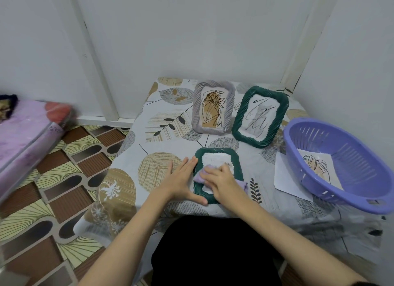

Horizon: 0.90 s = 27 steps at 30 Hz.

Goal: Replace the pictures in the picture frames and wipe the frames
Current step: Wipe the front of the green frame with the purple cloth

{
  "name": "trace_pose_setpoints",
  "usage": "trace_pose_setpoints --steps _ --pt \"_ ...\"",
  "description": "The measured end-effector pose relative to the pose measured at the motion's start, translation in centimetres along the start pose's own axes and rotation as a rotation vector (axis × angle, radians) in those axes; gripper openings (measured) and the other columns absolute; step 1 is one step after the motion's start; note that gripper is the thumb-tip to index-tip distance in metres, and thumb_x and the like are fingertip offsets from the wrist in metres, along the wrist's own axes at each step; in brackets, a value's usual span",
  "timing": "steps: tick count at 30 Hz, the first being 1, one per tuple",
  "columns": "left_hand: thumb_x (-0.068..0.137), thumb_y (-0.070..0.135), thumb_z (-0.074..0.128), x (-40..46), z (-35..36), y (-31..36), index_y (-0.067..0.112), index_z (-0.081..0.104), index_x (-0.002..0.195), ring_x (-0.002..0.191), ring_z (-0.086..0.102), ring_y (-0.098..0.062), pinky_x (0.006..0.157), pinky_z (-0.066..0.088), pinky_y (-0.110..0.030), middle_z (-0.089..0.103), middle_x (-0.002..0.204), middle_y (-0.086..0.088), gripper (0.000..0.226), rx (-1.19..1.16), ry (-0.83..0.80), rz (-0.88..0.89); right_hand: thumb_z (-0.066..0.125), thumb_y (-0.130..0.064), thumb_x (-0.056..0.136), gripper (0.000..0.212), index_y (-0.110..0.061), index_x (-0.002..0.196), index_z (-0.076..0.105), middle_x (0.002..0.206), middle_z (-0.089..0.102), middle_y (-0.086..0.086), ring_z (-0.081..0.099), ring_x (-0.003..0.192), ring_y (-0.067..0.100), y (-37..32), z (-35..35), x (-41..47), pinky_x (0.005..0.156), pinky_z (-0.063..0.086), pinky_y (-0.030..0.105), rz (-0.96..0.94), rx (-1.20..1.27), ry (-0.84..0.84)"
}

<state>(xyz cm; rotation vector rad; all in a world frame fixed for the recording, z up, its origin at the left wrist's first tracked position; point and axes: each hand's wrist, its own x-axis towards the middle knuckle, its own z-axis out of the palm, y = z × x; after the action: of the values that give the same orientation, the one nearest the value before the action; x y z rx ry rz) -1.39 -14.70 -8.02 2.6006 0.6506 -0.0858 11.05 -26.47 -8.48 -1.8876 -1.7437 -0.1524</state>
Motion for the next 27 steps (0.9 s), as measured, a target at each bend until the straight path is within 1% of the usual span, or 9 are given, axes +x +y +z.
trace_pose_setpoints --steps 2,5,9,12,16,20,23,25,27 --pt "0.053 0.071 0.069 -0.1 -0.1 0.0 0.022 -0.006 0.148 0.143 -0.013 -0.007 0.113 -0.019 -0.046 -0.006 0.157 0.008 0.131 -0.011 0.002 -0.005 0.055 -0.011 0.077 0.019 -0.012 0.086 0.072 0.093 0.071 0.001 0.034 0.075 0.016 0.1 -0.9 -2.2 0.069 0.034 0.025 -0.159 -0.041 0.008" --pt "0.053 0.072 0.07 -0.2 -0.2 0.1 0.024 -0.006 0.148 0.143 -0.013 -0.006 0.113 -0.019 -0.046 -0.006 0.157 0.009 0.131 -0.014 0.002 -0.011 0.071 -0.004 0.066 0.024 -0.015 0.087 0.071 0.1 0.07 -0.002 0.031 0.073 0.015 2.1 -2.4 -4.3 0.067 0.033 0.024 -0.162 -0.124 -0.02" --pt "0.053 0.073 0.068 -0.3 -0.4 0.2 0.024 -0.007 0.148 0.143 -0.015 -0.006 0.113 -0.02 -0.046 -0.008 0.157 0.009 0.13 -0.008 -0.017 -0.011 0.084 -0.015 0.062 0.028 -0.016 0.087 0.072 0.102 0.07 0.0 0.048 0.068 0.024 4.0 -3.3 -3.6 0.066 0.045 0.028 0.057 -0.187 -0.041" --pt "0.053 0.073 0.068 -0.4 -0.4 0.3 0.024 -0.007 0.148 0.143 -0.015 -0.006 0.113 -0.02 -0.046 -0.008 0.157 0.009 0.13 -0.018 -0.013 -0.011 0.049 -0.048 0.084 0.044 -0.019 0.111 0.068 0.117 0.057 -0.003 0.048 0.099 0.031 3.2 -4.2 -2.1 0.088 0.037 0.033 0.305 0.051 -0.121" --pt "0.052 0.073 0.069 -0.6 -0.5 0.5 0.024 -0.007 0.148 0.143 -0.015 -0.006 0.114 -0.02 -0.047 -0.008 0.157 0.009 0.131 -0.035 -0.015 -0.021 0.062 -0.033 0.085 0.051 -0.01 0.129 0.05 0.119 0.052 0.013 0.05 0.11 0.026 4.1 -6.9 -1.9 0.095 0.039 0.032 0.618 0.166 -0.115" --pt "0.052 0.073 0.068 -0.7 -0.7 0.8 0.024 -0.008 0.148 0.142 -0.016 -0.007 0.114 -0.019 -0.047 -0.009 0.157 0.009 0.132 -0.026 -0.025 -0.042 0.077 -0.028 0.072 0.042 0.005 0.096 0.063 0.082 0.056 0.006 0.048 0.078 0.015 4.3 -8.2 -2.0 0.062 0.035 0.024 0.854 0.217 -0.301" --pt "0.058 0.066 0.07 -0.8 -1.4 1.3 0.019 -0.008 0.148 0.143 -0.017 -0.012 0.115 -0.018 -0.045 -0.009 0.157 0.004 0.128 -0.033 -0.086 -0.065 0.075 -0.018 0.074 0.018 -0.006 0.075 0.062 0.071 0.056 0.005 0.049 0.071 0.018 3.9 -9.4 -1.3 0.057 0.036 0.024 0.86 0.423 -0.133" --pt "0.069 0.052 0.071 -0.8 -2.3 2.4 0.012 0.003 0.148 0.145 -0.005 -0.017 0.117 -0.005 -0.041 0.002 0.158 -0.002 0.112 -0.22 -0.033 -0.058 0.071 -0.016 0.078 0.013 -0.009 0.08 0.06 0.083 0.064 0.01 0.058 0.077 0.022 3.2 -9.7 -0.8 0.063 0.045 0.028 0.928 0.68 0.002" --pt "0.081 0.038 0.065 -1.0 -3.1 4.0 0.008 0.028 0.142 0.137 0.03 -0.019 0.113 0.023 -0.035 0.031 0.15 -0.006 0.077 -0.62 0.15 -0.067 0.065 -0.013 0.084 0.008 -0.007 0.087 0.06 0.094 0.067 0.014 0.063 0.083 0.024 1.7 -9.5 0.0 0.066 0.05 0.032 0.976 0.913 0.031"
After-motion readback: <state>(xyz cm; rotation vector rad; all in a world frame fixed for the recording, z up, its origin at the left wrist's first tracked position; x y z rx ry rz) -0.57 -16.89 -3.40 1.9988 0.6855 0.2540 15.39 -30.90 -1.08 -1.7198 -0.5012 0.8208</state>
